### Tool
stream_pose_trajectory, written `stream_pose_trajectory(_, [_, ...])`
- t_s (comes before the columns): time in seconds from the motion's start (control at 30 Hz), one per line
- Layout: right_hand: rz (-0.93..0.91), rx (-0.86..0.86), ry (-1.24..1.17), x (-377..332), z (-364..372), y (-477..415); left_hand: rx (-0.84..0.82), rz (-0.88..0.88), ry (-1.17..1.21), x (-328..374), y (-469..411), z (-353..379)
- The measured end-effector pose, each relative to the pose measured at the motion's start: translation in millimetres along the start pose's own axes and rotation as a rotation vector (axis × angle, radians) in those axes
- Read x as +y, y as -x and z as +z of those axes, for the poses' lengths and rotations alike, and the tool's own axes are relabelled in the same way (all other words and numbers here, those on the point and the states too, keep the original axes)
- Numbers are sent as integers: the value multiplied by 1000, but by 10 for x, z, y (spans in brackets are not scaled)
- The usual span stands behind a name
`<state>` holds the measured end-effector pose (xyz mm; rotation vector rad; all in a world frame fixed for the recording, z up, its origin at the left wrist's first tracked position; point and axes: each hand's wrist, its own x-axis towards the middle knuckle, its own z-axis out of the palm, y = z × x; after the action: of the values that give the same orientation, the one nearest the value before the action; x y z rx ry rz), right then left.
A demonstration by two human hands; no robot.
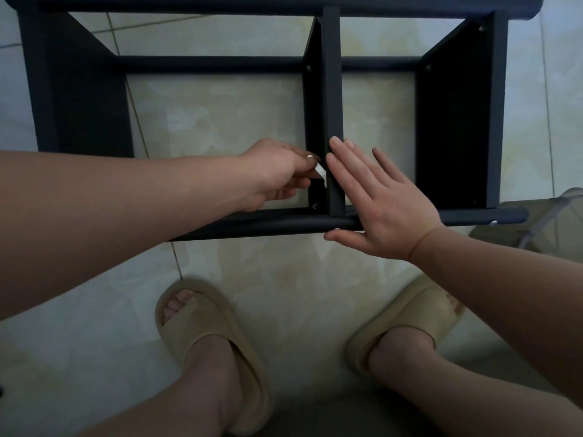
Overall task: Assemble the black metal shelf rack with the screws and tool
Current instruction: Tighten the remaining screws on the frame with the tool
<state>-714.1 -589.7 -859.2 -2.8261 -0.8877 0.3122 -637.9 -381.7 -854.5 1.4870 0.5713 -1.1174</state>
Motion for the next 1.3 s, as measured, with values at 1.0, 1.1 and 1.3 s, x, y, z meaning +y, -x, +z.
stream_pose_trajectory(1.0, [-2, -1, -1, -8, -8, -2, -94, -67, -14, 24, 76, 81])
stream_pose_trajectory(1.1, [-5, 1, 2, -4, -10, 0, -104, -59, -15, 20, 75, 75])
stream_pose_trajectory(1.3, [-5, -1, 5, -1, -8, -1, -103, -45, -28, -18, 71, 51])
